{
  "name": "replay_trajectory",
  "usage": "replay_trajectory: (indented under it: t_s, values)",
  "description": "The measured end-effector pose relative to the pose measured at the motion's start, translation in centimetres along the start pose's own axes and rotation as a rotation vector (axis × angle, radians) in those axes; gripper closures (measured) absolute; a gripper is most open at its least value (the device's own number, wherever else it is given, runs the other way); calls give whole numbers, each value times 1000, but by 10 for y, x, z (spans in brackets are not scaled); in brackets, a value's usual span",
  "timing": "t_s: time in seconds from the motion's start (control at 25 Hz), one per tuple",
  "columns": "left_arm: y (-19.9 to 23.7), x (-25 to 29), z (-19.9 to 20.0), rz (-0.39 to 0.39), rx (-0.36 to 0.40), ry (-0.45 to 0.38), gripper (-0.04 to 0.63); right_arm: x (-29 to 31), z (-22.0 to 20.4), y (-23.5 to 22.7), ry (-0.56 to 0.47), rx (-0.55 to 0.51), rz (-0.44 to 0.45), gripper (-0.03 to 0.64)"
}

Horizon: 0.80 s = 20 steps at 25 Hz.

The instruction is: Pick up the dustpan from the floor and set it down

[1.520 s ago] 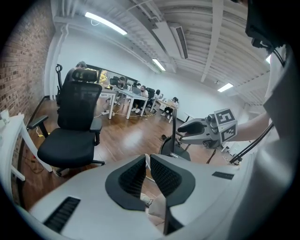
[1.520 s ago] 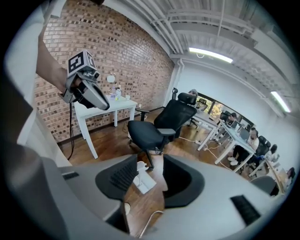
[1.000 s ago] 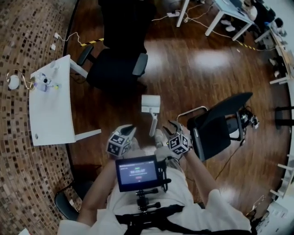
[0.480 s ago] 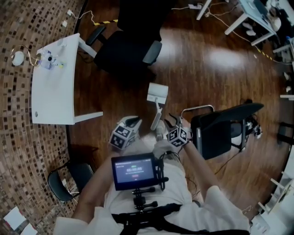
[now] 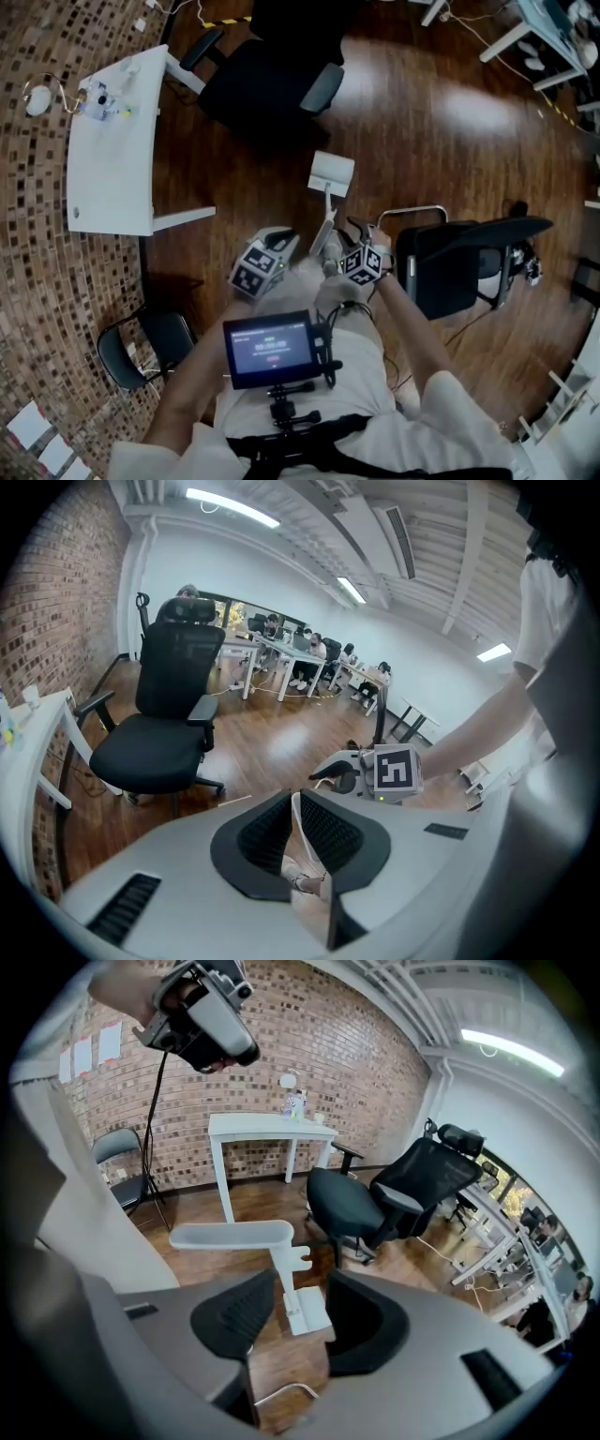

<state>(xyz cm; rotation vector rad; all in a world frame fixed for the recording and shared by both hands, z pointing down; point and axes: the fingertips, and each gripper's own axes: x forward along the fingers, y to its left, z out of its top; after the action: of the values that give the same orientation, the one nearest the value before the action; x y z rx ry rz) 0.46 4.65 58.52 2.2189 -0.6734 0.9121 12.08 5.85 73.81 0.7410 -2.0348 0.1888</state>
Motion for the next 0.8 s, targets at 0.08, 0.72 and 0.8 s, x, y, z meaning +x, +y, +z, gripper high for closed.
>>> replay_trajectory:
  t_s: [0.08,0.72,0.8]
  values:
    - [-1,3,-1,6,1,11,571,7,-4,0,5,-5,13,434]
    - [-6,31,-4,7,37,70,571,64,-32,10,47,-95,80,434]
    - [-8,36,-3,4,44,74,571,69,-36,8,54,-107,73,434]
